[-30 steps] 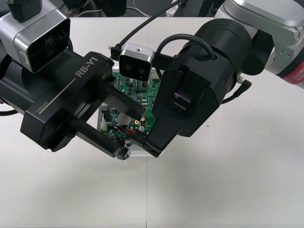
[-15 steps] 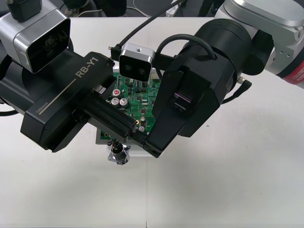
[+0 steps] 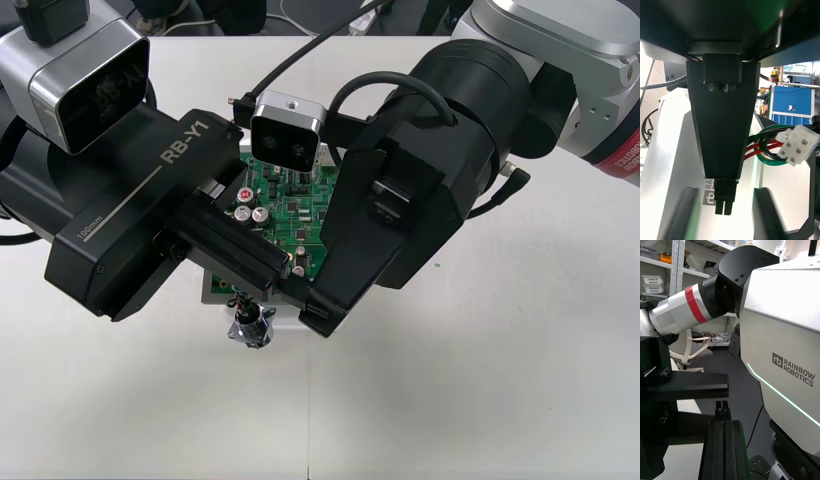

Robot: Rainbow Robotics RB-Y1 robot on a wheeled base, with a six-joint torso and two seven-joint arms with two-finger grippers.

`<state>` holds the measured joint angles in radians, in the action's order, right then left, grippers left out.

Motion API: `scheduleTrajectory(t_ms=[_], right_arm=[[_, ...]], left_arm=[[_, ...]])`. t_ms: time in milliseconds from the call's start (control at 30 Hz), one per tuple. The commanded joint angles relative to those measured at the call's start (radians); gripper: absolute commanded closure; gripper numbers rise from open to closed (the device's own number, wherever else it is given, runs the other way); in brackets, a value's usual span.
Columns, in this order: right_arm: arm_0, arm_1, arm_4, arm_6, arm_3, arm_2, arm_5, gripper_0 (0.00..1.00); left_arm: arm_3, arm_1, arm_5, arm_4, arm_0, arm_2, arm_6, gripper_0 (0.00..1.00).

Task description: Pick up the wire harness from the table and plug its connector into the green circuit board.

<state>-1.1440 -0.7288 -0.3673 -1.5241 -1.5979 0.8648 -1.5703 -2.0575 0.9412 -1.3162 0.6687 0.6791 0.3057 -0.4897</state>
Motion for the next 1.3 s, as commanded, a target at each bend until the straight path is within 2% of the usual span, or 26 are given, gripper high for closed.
scheduleTrajectory(t_ms=[33, 67, 100, 833, 1300], right_arm=[[-0.051, 0.017, 0.018, -0.002, -0.02, 0.01, -0.001, 0.08], [-0.051, 0.019, 0.018, -0.002, -0.019, 0.008, -0.001, 0.0], [-0.051, 0.019, 0.018, 0.002, -0.017, 0.008, -0.001, 0.0], [-0.051, 0.019, 0.018, 0.024, -0.01, 0.008, -0.001, 0.0], [-0.033, -0.034, 0.018, 0.085, 0.01, 0.007, -0.001, 0.0]], left_arm=[[-0.026, -0.019, 0.046, 0.003, 0.043, 0.016, -0.033, 1.0], [-0.024, -0.019, 0.046, 0.003, 0.043, 0.016, -0.033, 1.0], [-0.026, -0.019, 0.046, 0.003, 0.043, 0.016, -0.032, 1.0], [-0.018, 0.011, 0.037, -0.026, 0.04, 0.016, -0.017, 1.0], [-0.006, 0.053, -0.001, -0.064, -0.004, -0.026, -0.009, 1.0]])
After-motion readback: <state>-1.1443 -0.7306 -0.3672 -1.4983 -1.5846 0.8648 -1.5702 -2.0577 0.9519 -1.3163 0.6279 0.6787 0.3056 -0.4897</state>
